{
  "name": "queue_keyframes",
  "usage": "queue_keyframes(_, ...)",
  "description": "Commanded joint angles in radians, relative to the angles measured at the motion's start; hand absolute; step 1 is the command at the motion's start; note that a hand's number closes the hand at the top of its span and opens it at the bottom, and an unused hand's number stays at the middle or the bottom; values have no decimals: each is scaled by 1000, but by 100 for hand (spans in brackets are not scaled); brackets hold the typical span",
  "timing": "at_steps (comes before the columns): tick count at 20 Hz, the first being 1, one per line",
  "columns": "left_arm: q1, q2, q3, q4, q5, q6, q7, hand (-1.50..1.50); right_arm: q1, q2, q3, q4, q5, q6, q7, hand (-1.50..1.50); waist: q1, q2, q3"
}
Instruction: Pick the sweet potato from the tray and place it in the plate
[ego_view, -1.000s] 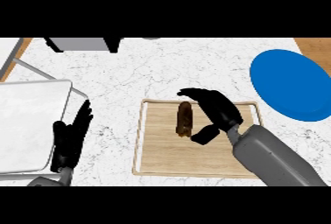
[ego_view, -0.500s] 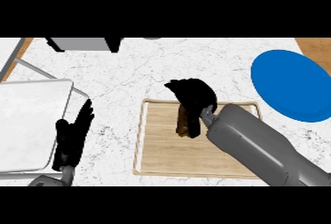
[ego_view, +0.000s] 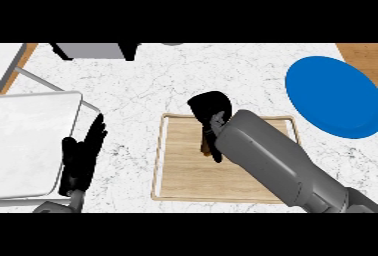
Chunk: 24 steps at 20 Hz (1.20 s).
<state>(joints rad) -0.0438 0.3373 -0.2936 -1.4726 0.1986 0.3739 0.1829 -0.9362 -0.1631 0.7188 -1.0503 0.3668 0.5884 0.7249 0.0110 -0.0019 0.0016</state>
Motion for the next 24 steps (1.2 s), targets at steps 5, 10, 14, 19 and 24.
queue_keyframes(5,-17,-12,46,2,-37,-22,26,0,-2,80,-57,176,124,34,-74,-150,0,4,-2)
queue_keyframes(10,45,-63,42,3,-68,-33,-22,0,60,58,-113,72,161,103,-66,-150,-7,1,-2)
queue_keyframes(14,-12,-34,84,-12,-83,-48,51,0,40,120,-118,230,250,21,-160,-150,0,4,-1)
queue_keyframes(19,-40,-60,150,97,-48,-123,-29,0,81,124,-156,183,286,79,-133,-150,-6,3,-2)
queue_keyframes(24,-27,-121,112,64,-135,-57,-1,0,131,147,-152,235,370,22,-196,-150,-6,3,-2)
